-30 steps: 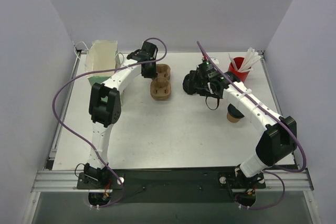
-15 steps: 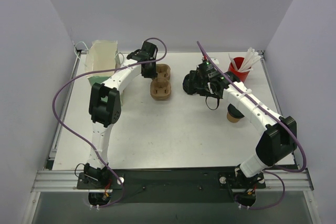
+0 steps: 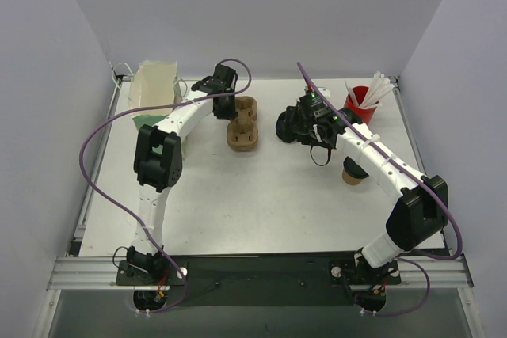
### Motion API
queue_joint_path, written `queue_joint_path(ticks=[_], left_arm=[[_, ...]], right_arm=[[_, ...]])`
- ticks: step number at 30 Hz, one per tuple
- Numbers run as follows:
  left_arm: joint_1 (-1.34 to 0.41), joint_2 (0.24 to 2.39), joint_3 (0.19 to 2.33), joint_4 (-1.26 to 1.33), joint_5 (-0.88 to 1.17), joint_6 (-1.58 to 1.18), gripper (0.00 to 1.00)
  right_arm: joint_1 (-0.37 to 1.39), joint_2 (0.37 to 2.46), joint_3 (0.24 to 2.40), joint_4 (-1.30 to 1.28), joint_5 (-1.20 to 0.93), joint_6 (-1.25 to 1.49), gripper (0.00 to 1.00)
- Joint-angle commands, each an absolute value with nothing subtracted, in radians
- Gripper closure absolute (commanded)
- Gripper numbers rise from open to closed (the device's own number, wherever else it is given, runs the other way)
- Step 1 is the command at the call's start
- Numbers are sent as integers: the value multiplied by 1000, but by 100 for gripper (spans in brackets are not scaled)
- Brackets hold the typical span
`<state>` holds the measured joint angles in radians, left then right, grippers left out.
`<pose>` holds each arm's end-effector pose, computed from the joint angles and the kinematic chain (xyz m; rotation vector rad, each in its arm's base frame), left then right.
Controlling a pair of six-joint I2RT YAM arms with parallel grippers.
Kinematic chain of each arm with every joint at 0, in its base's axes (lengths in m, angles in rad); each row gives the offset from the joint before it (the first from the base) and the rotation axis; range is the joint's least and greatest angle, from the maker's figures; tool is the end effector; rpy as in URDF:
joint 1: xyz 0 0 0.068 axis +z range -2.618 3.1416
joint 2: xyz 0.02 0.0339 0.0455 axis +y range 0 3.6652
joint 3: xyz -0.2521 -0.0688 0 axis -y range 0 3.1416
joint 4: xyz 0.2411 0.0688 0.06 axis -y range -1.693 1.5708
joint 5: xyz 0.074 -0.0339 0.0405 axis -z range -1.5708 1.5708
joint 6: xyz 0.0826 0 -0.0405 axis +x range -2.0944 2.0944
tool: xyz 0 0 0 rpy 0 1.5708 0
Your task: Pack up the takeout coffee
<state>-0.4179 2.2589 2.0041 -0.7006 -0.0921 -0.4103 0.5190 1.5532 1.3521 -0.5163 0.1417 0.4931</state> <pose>0.4772 -0.2036 0.1779 -0.0275 2.5340 -0.2171 0.3368 0.1789 0.2738 0.0445 2.3062 0.3649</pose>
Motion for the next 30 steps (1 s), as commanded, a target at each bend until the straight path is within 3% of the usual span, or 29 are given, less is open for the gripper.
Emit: queue_joint_path(ticks=[1,30], left_arm=[[-423,2230,1994,-687,-64,-416,71],[-434,2161,1942,-657,-54,-413,69]], right_arm=[[531,1557,1367,-532,164,494,3],[534,1569,1371,-528,164,497,3]])
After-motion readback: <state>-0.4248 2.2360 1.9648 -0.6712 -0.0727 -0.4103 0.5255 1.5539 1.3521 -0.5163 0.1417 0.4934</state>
